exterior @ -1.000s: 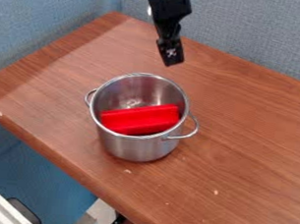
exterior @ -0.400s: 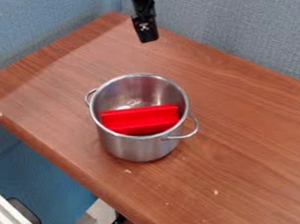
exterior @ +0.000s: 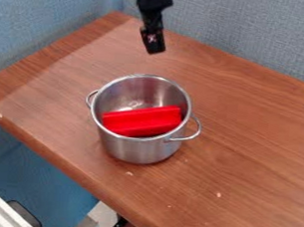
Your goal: Put the red object in the metal pot
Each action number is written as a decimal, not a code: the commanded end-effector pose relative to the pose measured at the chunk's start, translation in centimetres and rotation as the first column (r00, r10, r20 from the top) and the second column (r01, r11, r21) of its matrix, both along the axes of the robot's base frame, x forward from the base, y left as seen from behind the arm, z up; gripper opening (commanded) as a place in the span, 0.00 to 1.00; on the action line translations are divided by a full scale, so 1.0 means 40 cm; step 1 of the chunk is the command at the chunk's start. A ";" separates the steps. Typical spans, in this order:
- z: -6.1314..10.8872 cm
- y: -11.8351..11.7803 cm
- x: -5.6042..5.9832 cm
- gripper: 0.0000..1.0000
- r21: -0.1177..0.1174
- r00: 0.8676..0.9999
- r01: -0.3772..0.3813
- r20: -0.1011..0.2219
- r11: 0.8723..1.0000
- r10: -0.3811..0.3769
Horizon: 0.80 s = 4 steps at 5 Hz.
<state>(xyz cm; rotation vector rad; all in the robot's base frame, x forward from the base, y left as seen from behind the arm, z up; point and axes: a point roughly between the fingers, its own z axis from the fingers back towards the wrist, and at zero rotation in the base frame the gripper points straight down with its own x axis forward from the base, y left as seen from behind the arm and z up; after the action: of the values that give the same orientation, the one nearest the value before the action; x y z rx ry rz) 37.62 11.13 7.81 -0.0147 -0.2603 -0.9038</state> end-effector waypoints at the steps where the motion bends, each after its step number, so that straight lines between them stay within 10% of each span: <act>1: 0.058 0.034 0.018 1.00 0.045 0.999 0.029 0.042 0.999 -0.031; 4: 0.067 0.107 0.085 1.00 0.047 0.984 0.171 0.035 0.984 -0.173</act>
<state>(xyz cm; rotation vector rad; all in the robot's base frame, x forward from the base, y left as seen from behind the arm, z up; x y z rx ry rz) 40.55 14.59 8.22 -0.0330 -0.2339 -1.0856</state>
